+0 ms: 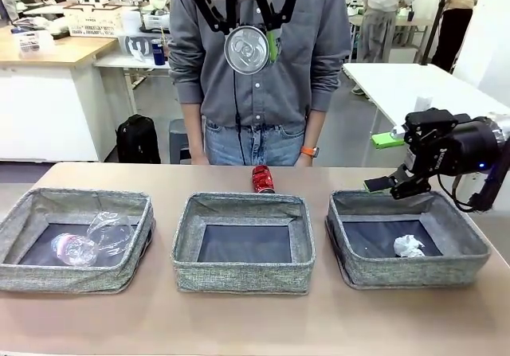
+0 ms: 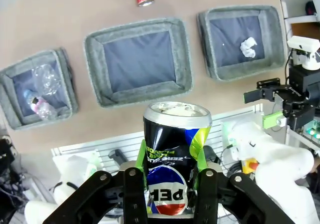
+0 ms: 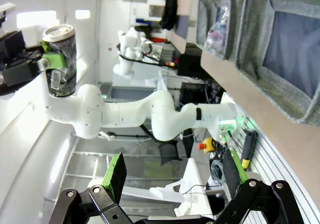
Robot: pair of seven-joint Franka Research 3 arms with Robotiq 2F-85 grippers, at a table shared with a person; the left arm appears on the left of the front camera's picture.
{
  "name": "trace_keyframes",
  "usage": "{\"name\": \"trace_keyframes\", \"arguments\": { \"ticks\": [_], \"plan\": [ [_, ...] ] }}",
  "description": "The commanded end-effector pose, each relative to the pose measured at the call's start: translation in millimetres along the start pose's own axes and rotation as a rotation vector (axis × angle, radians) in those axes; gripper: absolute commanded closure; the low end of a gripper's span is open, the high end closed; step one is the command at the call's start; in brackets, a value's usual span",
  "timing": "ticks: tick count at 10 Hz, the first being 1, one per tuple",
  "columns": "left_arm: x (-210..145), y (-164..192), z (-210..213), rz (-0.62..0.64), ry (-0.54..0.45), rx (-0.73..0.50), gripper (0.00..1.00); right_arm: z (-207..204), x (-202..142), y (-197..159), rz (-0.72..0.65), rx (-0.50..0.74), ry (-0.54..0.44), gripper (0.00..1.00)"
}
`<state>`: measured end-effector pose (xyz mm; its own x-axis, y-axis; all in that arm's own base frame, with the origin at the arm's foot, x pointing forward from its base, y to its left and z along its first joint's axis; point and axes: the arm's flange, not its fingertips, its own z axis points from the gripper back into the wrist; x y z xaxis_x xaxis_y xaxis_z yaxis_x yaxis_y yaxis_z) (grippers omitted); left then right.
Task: Sort the waste into the appropriate baskets.
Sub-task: Pick up the waste item pointed out by the person, then place the picked waste into the Fabric basket indicated by the person.
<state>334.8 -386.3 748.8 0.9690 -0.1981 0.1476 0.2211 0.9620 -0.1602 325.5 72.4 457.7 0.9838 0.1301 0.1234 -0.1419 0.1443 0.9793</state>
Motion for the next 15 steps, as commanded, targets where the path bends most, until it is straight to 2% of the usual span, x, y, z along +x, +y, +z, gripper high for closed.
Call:
{"name": "trace_keyframes", "arguments": {
  "ticks": [1, 15],
  "plan": [
    [-4.5, 4.7, 1.3, -0.007, -0.012, 0.005, 0.62, 0.3, 0.1, 1.3, 0.018, 0.014, -0.003, 0.0],
    [-4.5, 4.7, 1.3, -0.007, -0.012, 0.005, 0.62, 0.3, 0.1, 1.3, 0.018, 0.014, -0.003, 0.0]
  ]
}}
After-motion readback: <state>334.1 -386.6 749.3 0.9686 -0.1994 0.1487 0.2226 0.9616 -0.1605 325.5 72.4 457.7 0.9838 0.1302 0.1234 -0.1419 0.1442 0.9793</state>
